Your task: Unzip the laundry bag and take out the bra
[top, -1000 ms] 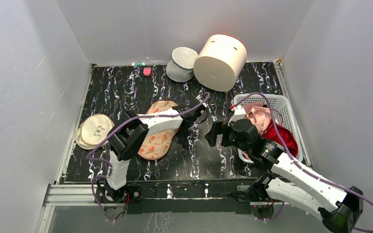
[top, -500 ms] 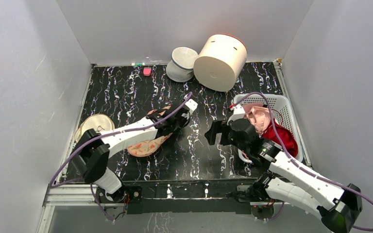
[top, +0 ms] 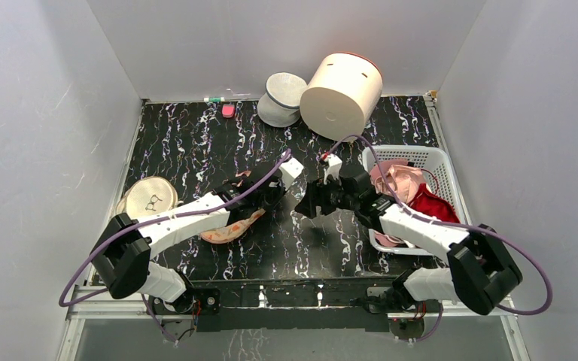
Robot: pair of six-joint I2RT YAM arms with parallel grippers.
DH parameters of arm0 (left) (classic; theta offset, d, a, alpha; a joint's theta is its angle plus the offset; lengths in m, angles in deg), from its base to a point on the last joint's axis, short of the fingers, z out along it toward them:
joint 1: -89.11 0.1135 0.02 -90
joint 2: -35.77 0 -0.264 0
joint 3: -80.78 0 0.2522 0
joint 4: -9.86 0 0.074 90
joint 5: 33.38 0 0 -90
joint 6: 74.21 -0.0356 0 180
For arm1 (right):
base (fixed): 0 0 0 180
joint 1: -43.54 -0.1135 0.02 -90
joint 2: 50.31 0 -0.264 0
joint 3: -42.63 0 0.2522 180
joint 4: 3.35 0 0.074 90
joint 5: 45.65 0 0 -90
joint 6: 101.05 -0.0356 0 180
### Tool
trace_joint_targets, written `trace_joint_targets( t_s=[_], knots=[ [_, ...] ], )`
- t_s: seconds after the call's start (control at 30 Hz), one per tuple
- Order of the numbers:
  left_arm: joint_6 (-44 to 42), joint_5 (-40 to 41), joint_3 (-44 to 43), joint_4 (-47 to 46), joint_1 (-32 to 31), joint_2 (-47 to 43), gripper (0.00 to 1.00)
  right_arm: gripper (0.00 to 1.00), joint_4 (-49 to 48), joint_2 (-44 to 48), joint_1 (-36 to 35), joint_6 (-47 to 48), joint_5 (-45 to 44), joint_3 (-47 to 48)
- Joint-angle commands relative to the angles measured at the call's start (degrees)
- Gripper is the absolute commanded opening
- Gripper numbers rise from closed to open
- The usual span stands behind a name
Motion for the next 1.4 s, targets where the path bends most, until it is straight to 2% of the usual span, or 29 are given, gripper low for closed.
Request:
trace_joint_targets(
  t_s=[0.0, 0.3, 0.43, 0.63, 0.83, 1.13, 1.37],
  knots=[
    [-1.10, -1.97, 0.27, -2.78, 0.26, -3.68, 0.00, 0.65, -16.33, -2.79, 1.19, 4.66, 8.93, 3.22],
    [-1.57, -3.50, -0.21, -2.67, 0.26, -4.12, 0.00, 0.63, -21.33, -13.51, 6.69, 7.37, 16.45, 6.77],
    [-1.62, -3.37, 0.11, -2.93, 0.26, -4.30, 0.00, 0.57, -25.49, -17.51, 8.85, 6.84, 22.30, 7.55],
    [-1.67, -2.96, 0.25, -3.19, 0.30, -4.13, 0.00, 0.53, -24.99, -23.52, 9.26, 11.31, 28.74, 11.43],
    [-1.93, -3.21, -0.17, -2.90, 0.26, -3.78, 0.00, 0.47, -26.28, -27.50, 9.21, 11.12, 32.60, 14.01],
    [-1.93, -3.67, -0.16, -2.89, 0.26, -4.12, 0.00, 0.32, -25.98, -26.93, 9.23, 11.33, 34.21, 14.03],
    [-1.95, -3.57, 0.13, -3.06, 0.31, -4.39, 0.00, 0.15, -24.50, -26.14, 9.19, 12.01, 33.22, 14.02]
  ],
)
